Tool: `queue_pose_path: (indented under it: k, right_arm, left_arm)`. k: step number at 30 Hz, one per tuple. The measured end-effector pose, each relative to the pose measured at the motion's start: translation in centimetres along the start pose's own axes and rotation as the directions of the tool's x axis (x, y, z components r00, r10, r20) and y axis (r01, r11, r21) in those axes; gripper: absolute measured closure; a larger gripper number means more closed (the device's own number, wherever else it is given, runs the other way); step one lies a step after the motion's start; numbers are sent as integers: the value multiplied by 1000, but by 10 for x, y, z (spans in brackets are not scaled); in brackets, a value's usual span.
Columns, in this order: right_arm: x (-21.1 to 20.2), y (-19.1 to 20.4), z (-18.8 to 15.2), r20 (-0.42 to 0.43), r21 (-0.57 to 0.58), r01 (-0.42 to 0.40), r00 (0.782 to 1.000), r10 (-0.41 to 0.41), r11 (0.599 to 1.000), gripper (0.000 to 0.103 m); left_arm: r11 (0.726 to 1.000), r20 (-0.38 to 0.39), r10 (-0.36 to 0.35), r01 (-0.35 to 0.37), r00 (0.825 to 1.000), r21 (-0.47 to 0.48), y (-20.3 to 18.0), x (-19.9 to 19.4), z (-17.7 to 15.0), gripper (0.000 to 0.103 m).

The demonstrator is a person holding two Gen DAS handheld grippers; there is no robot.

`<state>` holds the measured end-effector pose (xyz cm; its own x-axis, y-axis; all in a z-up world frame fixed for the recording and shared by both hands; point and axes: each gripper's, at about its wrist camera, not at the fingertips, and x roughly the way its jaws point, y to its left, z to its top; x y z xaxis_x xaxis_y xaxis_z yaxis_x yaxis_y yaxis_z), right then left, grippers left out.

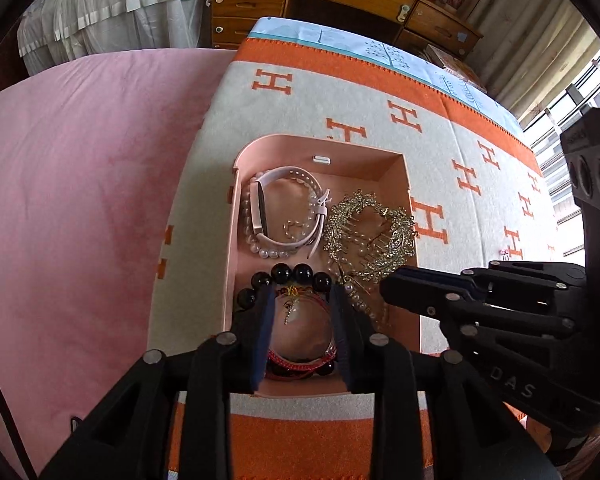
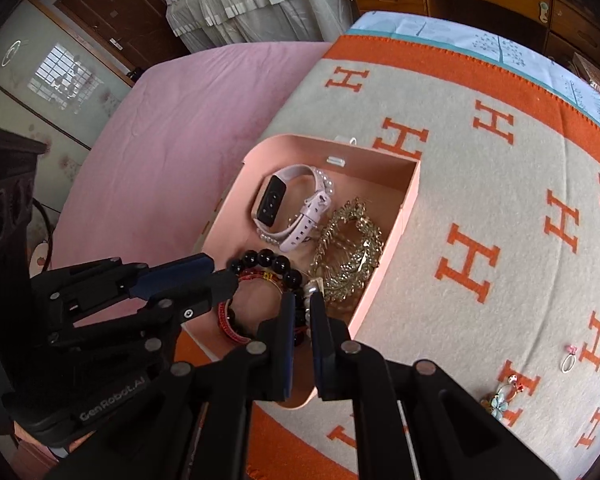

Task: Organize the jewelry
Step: 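Carry the ring and pearl brooch into the pink box and open both grippers, then move both grippers back toward the blue flower earrings on the blanket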

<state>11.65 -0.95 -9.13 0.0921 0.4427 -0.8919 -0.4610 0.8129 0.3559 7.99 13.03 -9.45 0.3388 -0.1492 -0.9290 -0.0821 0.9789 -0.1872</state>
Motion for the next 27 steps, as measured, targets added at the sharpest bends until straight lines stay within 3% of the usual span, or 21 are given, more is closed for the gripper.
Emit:
queue_pose_path:
  k: [2, 12, 15, 19, 23, 27]
  right_arm:
    - [11, -5, 3, -17, 29, 20, 1000, -19, 999, 95]
    - [33, -11, 23, 37, 60, 73, 996, -75, 996, 95]
    - [30, -11, 29, 99, 53, 99, 990, -104, 994, 94]
    - [27, -18, 28, 96, 103, 10, 995, -20, 995, 94]
    - [10, -19, 19, 120, 95, -5, 993, -6, 995, 94]
    - [-12, -22, 8, 143, 91, -6, 990, -7, 996, 94]
  left_arm:
    - [1000, 1, -4, 4, 1000, -7, 1, 2, 1, 61]
    - [999, 20, 10, -9, 1000, -34, 11, -1, 3, 61]
    - [999, 14, 7, -6, 1000, -33, 10, 0, 2, 61]
    - [1000, 18, 2, -2, 1000, -18, 5, -3, 2, 61]
    - [1000, 28, -5, 5, 1000, -1, -3, -8, 3, 60]
    - [1000, 44, -3, 2, 999, 15, -12, -12, 4, 49]
